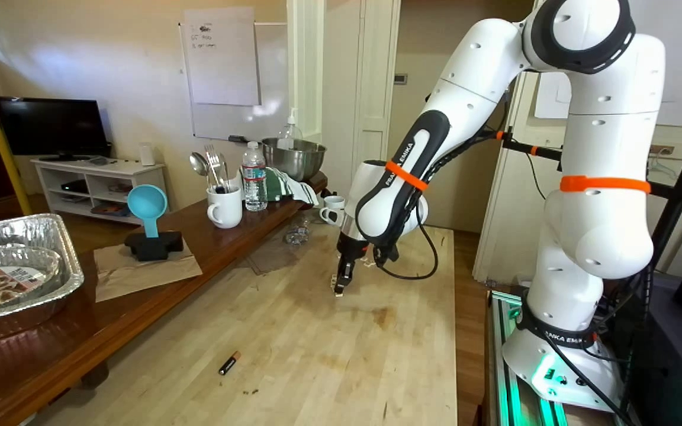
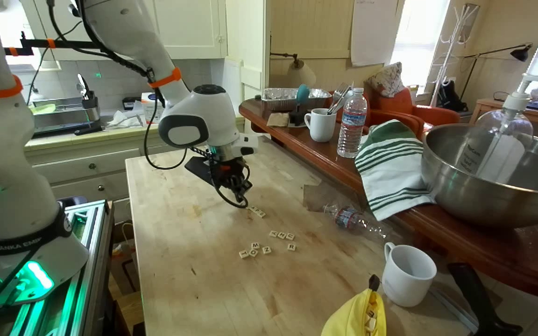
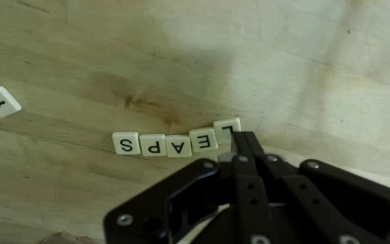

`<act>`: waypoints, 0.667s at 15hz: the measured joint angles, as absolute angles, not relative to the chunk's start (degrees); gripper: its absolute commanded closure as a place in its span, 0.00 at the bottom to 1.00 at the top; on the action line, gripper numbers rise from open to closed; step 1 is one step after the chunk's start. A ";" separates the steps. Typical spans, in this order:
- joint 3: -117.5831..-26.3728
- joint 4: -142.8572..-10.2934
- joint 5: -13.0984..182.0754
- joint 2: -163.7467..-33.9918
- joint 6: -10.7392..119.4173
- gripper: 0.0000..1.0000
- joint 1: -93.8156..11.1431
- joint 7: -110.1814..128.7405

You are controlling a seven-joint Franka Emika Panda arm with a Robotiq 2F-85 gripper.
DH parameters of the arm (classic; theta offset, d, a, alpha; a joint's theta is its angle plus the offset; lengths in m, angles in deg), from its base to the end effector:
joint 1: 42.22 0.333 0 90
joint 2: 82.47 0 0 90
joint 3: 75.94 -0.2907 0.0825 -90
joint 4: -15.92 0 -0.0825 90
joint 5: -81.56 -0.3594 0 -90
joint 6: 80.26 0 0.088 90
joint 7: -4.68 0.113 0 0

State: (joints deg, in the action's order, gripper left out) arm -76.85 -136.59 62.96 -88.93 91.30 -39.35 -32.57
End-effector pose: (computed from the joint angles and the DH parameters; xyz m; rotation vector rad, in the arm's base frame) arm 0.4283 0.0059 0.2143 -3.0407 -0.6161 -0.3610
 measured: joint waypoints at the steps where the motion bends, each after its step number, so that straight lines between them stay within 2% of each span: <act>1: -77.08 -136.28 62.56 -89.40 91.80 1.00 -39.39 -32.97; 10: -77.44 -134.85 62.20 -91.43 92.13 1.00 -39.48 -33.65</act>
